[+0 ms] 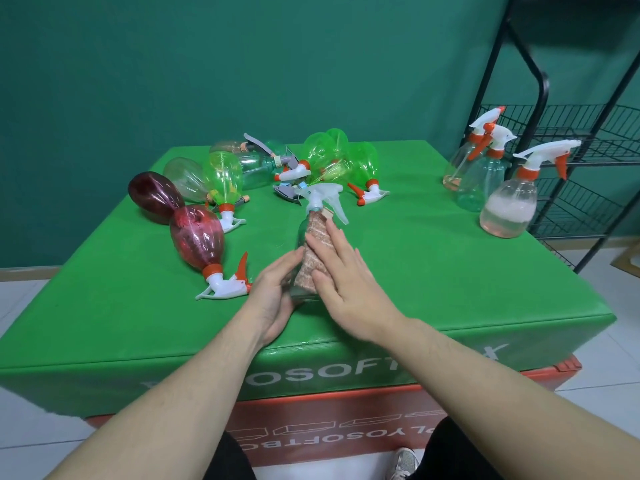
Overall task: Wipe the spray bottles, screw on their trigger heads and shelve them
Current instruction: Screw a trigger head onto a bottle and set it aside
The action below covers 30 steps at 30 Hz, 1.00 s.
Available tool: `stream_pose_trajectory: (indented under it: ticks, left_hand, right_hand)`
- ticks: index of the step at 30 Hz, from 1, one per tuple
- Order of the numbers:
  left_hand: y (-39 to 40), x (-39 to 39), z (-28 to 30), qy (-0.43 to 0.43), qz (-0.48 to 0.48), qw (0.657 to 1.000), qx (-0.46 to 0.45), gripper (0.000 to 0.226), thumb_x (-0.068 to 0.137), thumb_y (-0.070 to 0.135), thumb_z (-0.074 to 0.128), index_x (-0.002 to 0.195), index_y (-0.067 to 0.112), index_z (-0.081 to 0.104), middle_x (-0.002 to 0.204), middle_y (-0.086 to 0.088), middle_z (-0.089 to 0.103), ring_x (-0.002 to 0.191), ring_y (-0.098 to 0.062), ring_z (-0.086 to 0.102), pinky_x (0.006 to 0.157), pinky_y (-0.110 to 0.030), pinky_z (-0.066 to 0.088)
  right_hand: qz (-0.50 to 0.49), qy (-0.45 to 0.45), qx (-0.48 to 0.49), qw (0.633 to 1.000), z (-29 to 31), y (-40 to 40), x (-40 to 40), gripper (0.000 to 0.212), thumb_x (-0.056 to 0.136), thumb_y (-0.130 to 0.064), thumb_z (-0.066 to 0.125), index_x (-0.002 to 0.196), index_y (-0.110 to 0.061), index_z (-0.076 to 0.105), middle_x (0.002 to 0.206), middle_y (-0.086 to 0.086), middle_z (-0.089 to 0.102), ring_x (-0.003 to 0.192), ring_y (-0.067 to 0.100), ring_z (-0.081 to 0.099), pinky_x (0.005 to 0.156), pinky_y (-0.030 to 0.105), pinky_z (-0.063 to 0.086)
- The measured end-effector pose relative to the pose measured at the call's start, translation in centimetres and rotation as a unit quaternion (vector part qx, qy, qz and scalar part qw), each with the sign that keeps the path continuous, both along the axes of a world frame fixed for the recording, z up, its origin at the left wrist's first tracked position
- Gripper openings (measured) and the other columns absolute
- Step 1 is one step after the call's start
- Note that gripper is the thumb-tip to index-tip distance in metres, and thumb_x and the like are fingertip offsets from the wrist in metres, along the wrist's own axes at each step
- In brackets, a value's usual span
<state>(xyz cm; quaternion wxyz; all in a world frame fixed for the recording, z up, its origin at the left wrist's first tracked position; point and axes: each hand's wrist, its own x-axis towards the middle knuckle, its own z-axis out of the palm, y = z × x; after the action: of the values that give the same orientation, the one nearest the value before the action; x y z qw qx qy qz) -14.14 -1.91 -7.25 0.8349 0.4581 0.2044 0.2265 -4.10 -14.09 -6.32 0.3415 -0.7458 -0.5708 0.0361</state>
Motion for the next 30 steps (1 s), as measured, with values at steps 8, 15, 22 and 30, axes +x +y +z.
stream_pose_trajectory:
  ticks: [8,15,22,30]
  left_hand:
    - [-0.3,0.2,-0.1,0.013,0.016,1.0,0.002,0.028,0.101,0.022,0.053,0.111,0.006,0.074,0.109,-0.014,0.074,0.1,-0.025,0.067,0.1,-0.044,0.051]
    - [-0.2,0.0,-0.1,0.0,0.029,1.0,-0.007,0.026,0.097,0.021,0.055,0.111,0.008,0.073,0.103,-0.011,0.076,0.088,-0.02,0.071,0.081,-0.036,0.056]
    - [-0.3,-0.1,0.3,-0.02,0.027,0.999,-0.024,0.033,0.093,0.023,0.057,0.12,0.01,0.069,0.107,-0.009,0.077,0.09,-0.019,0.073,0.079,-0.032,0.06]
    - [-0.6,-0.1,0.8,0.001,0.076,0.996,-0.05,0.047,0.104,0.02,0.053,0.147,0.003,0.048,0.126,-0.021,0.068,0.097,-0.026,0.07,0.084,-0.039,0.058]
  right_hand:
    - [-0.023,0.175,0.006,0.984,2.5,3.4,1.4,0.054,0.107,-0.027,0.039,0.159,-0.029,0.023,0.169,-0.005,0.008,0.15,-0.003,0.008,0.123,0.026,0.008]
    - [-0.022,0.175,0.007,0.984,2.2,3.3,0.1,0.051,0.109,-0.027,0.036,0.158,-0.032,0.024,0.169,-0.006,0.006,0.151,0.003,0.011,0.116,0.019,0.008]
    - [0.031,0.024,-0.003,0.999,-0.3,-0.1,-0.4,0.055,0.109,-0.041,0.026,0.161,-0.032,0.012,0.168,-0.01,-0.015,0.155,0.009,-0.003,0.127,0.043,0.011]
    - [0.038,-0.049,-0.002,0.998,-2.6,-2.1,-0.4,0.058,0.106,-0.02,0.038,0.156,-0.045,0.02,0.169,-0.014,-0.006,0.157,0.018,0.001,0.123,0.06,0.011]
